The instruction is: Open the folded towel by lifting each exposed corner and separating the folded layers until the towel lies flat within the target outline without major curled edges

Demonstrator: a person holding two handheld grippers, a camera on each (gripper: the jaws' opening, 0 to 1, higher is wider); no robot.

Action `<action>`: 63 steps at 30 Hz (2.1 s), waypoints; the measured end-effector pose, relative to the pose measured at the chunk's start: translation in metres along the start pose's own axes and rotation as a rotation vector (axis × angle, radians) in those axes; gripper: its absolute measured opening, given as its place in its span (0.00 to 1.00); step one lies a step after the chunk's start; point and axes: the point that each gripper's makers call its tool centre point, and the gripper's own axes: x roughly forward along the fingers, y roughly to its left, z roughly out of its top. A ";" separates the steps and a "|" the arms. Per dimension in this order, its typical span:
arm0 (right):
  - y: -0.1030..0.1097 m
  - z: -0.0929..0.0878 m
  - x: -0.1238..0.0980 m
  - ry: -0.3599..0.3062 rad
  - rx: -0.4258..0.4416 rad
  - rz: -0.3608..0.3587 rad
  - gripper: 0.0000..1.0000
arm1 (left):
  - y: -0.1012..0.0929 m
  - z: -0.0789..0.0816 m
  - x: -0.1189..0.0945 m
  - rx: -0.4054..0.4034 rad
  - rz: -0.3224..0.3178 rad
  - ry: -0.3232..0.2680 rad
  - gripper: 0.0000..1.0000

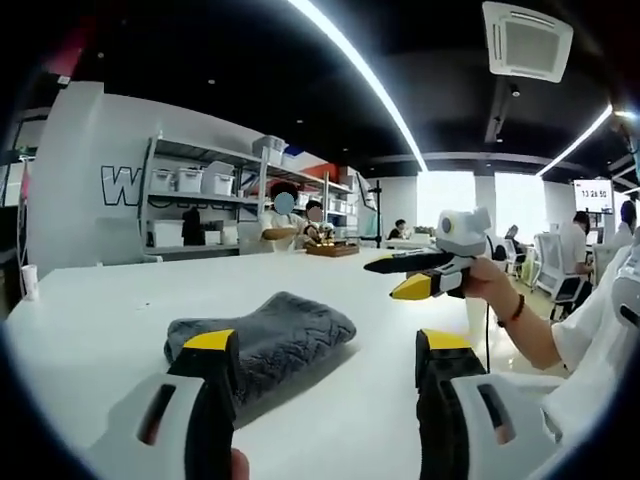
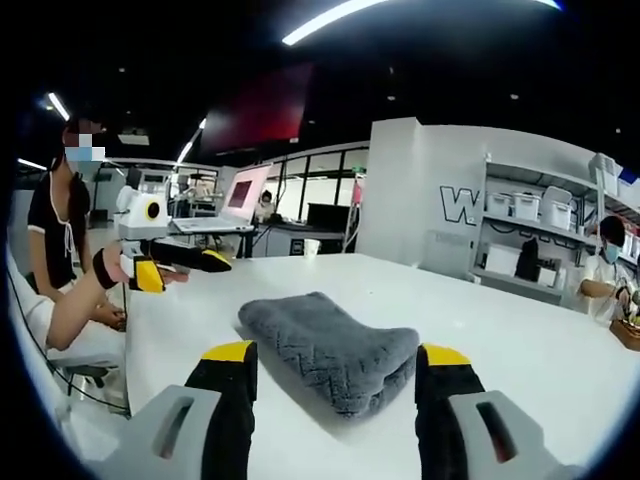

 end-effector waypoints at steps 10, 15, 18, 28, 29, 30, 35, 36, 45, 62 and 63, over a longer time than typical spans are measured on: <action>-0.008 -0.004 0.002 0.012 0.009 -0.012 0.61 | 0.007 0.002 0.005 0.001 0.008 0.009 0.69; -0.012 -0.001 0.002 0.005 0.016 -0.025 0.61 | 0.008 0.003 0.006 -0.016 0.007 0.005 0.69; -0.012 -0.002 0.005 0.011 0.012 -0.020 0.61 | 0.010 0.002 0.008 -0.011 0.010 0.009 0.68; -0.012 -0.005 0.009 0.020 0.015 -0.016 0.60 | 0.023 -0.005 0.010 -0.026 0.053 0.017 0.66; -0.013 -0.006 0.009 0.023 0.019 -0.018 0.60 | 0.024 -0.006 0.011 -0.032 0.055 0.021 0.65; -0.014 -0.007 0.010 0.023 0.020 -0.018 0.60 | 0.029 -0.004 0.011 -0.035 0.084 0.011 0.65; -0.014 -0.011 0.012 0.036 0.026 -0.011 0.57 | 0.030 -0.002 0.013 -0.039 0.074 -0.004 0.65; -0.014 -0.011 0.012 0.036 0.028 -0.012 0.57 | 0.030 -0.002 0.013 -0.039 0.072 -0.001 0.65; -0.014 -0.010 0.017 0.031 0.027 -0.011 0.56 | 0.029 -0.001 0.017 -0.035 0.070 -0.004 0.65; -0.016 -0.005 0.028 0.008 0.018 -0.011 0.58 | 0.036 -0.008 0.025 -0.042 0.073 0.033 0.64; -0.016 -0.004 0.029 0.002 0.020 -0.004 0.58 | 0.037 -0.007 0.026 -0.040 0.075 0.033 0.64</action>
